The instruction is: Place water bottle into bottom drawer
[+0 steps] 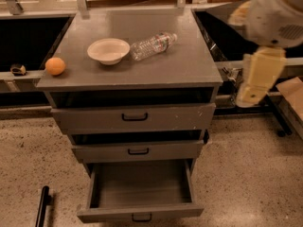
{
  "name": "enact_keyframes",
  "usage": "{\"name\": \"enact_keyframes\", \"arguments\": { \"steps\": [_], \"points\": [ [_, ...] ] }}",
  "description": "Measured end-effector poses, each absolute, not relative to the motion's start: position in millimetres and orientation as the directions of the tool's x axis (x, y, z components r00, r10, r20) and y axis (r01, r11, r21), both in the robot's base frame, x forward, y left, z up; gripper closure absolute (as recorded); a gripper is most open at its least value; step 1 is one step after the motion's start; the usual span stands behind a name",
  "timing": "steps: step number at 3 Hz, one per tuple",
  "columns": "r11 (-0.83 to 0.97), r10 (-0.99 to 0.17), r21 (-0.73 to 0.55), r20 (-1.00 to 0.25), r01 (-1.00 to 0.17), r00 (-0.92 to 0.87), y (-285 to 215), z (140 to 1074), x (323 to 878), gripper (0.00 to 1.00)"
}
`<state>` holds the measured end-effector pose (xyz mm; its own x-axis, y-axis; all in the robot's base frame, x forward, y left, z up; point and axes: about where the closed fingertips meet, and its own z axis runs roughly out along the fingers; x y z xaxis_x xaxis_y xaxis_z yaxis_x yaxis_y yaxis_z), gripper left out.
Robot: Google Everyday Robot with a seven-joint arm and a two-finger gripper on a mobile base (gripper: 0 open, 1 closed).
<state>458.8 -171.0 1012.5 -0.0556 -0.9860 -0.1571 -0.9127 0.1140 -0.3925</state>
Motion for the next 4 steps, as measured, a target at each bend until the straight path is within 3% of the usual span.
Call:
{"name": "enact_keyframes", "arguments": {
  "steps": [1,4],
  "points": [
    [-0.158,-0.985,-0.337,-0.014,-0.928,0.172,-102.2,956.2,506.7,0.0],
    [-0.229,-0.972,-0.315,0.019,-0.921,0.235,-93.5,944.9,547.3,0.0]
  ]
}}
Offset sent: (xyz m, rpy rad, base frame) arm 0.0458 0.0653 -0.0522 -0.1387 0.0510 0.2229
